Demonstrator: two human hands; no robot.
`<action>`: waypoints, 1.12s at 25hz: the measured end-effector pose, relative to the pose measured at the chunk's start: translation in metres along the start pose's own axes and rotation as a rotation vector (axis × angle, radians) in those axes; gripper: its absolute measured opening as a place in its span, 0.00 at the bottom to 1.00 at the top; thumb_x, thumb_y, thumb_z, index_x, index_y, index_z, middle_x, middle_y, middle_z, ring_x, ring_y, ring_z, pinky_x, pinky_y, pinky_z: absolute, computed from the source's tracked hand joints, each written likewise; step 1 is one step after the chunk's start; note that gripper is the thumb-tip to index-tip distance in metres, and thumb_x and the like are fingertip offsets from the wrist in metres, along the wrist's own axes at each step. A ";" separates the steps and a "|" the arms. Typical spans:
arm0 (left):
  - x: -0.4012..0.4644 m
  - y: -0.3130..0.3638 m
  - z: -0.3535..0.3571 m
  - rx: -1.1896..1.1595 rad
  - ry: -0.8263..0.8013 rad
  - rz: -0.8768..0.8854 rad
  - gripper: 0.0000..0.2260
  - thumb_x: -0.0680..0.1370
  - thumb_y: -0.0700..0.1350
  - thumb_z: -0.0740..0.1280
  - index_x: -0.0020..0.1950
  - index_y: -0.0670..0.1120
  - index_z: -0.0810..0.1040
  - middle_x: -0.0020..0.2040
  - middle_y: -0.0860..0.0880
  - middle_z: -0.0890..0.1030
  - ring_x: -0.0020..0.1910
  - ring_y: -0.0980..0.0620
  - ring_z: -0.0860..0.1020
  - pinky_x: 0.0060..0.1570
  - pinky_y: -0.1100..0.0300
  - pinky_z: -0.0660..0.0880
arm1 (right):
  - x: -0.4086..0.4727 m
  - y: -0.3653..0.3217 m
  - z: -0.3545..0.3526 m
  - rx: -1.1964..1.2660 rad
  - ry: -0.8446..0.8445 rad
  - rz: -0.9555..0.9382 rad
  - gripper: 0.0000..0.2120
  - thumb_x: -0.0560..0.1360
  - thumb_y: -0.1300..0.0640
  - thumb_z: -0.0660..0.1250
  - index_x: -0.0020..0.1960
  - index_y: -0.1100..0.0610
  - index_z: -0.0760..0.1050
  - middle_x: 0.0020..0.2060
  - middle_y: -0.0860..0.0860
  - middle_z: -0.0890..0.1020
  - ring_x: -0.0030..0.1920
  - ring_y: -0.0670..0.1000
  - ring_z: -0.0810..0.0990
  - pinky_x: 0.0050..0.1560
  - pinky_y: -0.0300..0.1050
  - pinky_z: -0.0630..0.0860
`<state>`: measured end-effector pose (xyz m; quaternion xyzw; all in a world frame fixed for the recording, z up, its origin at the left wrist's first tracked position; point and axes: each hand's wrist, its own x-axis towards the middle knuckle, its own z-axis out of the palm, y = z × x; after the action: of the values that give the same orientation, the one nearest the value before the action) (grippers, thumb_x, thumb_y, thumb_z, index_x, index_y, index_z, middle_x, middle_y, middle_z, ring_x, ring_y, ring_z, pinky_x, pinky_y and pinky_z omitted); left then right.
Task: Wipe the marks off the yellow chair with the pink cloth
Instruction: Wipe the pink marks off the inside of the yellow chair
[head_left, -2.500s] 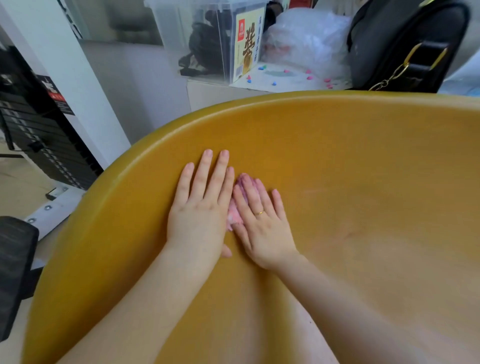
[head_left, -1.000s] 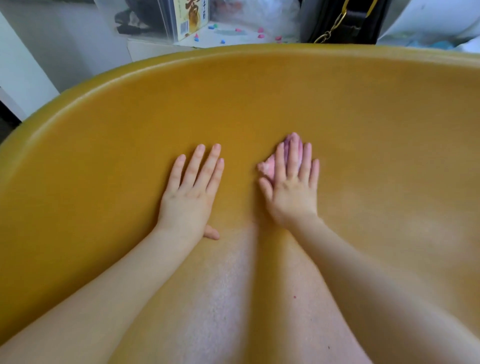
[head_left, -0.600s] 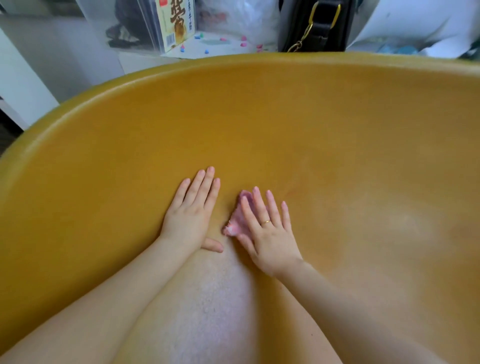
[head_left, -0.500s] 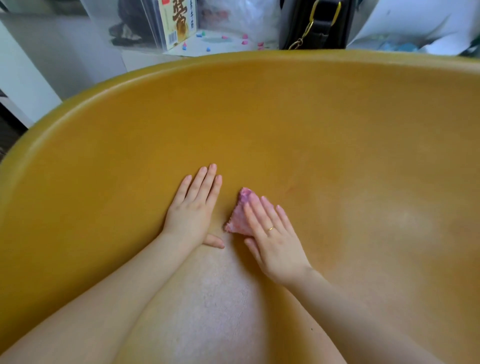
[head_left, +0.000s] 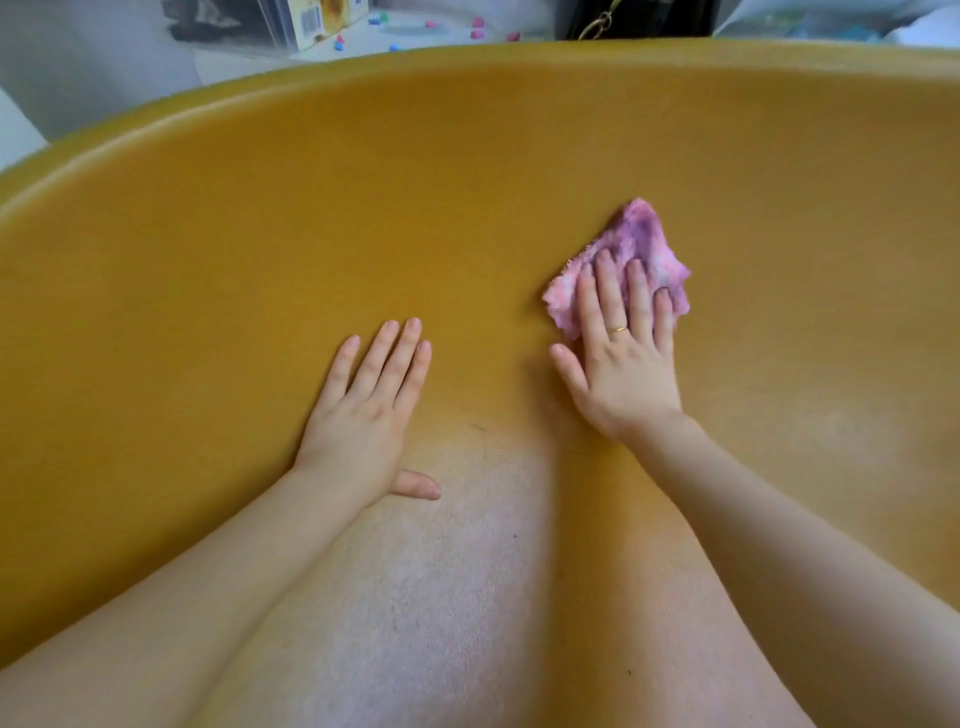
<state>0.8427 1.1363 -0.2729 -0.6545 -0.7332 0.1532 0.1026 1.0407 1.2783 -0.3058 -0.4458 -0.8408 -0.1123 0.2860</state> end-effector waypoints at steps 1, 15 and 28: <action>0.000 0.000 0.000 -0.005 -0.006 0.002 0.59 0.62 0.77 0.56 0.65 0.40 0.22 0.61 0.43 0.17 0.65 0.48 0.23 0.56 0.49 0.18 | -0.011 -0.015 0.003 0.057 -0.048 -0.010 0.32 0.75 0.42 0.51 0.73 0.59 0.57 0.72 0.50 0.55 0.71 0.56 0.51 0.70 0.50 0.40; -0.003 0.002 -0.018 0.063 -0.144 -0.007 0.60 0.62 0.76 0.59 0.71 0.41 0.26 0.67 0.44 0.21 0.72 0.44 0.27 0.63 0.48 0.25 | -0.018 -0.014 -0.003 0.064 -0.271 -0.081 0.36 0.72 0.39 0.45 0.75 0.58 0.50 0.74 0.47 0.48 0.73 0.49 0.43 0.69 0.48 0.31; -0.072 0.005 -0.013 0.011 -0.351 0.046 0.64 0.59 0.73 0.67 0.74 0.39 0.31 0.73 0.40 0.28 0.73 0.44 0.30 0.70 0.51 0.30 | -0.090 -0.099 -0.022 0.346 -0.420 -0.211 0.32 0.78 0.43 0.50 0.74 0.62 0.52 0.75 0.56 0.52 0.75 0.53 0.48 0.73 0.44 0.37</action>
<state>0.8608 1.0667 -0.2587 -0.6339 -0.7237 0.2715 -0.0268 1.0083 1.1495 -0.3336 -0.3140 -0.9300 0.0983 0.1640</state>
